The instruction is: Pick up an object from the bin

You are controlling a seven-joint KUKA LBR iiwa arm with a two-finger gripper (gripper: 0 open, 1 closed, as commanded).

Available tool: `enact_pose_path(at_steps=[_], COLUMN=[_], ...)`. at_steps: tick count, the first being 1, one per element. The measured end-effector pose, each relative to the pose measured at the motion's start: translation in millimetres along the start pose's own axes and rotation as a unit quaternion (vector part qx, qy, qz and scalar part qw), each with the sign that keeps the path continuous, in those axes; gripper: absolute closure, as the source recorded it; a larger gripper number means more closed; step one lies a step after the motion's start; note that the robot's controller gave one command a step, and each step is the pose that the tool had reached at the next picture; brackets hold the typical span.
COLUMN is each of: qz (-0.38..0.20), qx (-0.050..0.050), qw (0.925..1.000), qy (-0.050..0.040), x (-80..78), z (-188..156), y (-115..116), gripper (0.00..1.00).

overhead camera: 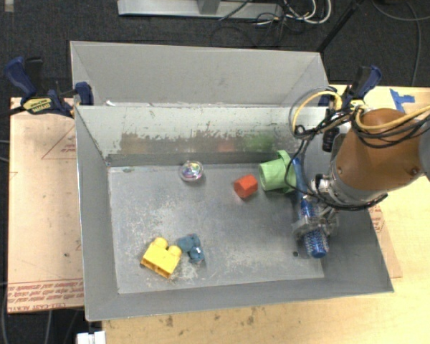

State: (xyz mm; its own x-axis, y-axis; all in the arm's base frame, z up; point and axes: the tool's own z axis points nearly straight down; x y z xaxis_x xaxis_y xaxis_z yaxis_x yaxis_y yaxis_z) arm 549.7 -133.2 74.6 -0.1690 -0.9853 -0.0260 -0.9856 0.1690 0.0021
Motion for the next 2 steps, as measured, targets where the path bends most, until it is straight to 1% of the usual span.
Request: enact_pose_path(at_steps=[1,2], qz=[0.0,0.002], qx=[0.001,0.004], qw=[0.9999,0.9999], qy=[0.0106,0.012], x=[-2.9,-6.6], z=[-12,-99], y=[0,-1], gripper=[1.0,1.0])
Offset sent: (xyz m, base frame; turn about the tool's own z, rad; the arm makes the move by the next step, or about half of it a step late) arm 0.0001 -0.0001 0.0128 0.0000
